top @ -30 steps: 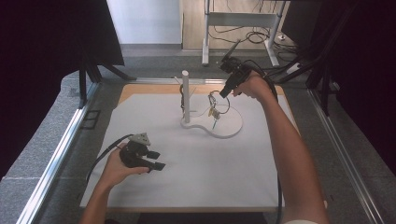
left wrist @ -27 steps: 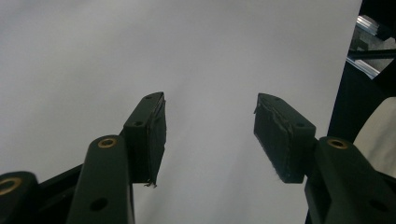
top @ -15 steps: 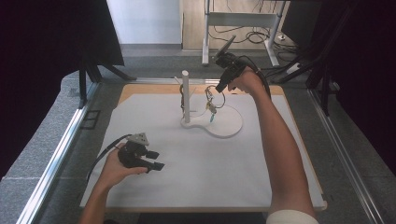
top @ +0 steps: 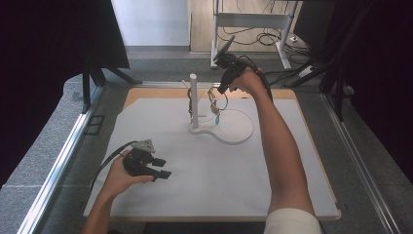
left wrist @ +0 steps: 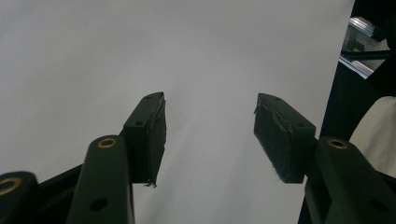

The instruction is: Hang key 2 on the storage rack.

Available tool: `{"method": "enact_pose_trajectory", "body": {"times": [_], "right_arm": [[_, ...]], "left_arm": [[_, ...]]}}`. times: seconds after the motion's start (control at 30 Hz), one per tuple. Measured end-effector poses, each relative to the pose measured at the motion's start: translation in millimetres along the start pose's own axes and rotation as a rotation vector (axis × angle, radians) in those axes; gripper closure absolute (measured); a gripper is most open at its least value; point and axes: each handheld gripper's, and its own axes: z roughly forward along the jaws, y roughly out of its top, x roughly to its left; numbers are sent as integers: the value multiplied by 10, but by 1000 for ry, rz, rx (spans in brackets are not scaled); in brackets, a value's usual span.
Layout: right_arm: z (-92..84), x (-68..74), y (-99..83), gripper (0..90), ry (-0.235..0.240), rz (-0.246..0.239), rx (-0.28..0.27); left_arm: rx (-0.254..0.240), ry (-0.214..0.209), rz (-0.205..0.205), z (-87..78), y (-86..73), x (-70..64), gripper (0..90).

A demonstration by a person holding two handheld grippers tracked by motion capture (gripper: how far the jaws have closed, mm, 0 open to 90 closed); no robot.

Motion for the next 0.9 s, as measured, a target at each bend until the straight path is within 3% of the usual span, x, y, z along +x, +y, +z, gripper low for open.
{"method": "enact_pose_trajectory", "body": {"times": [0.4,0.9], "right_arm": [[161,96,203,879,-5,-19,19],[348,296,229,877,21,-61,33]], "left_arm": [[-4,-2,5,-4,-3,6,445],[5,0,5,6,0,7,445]]}}
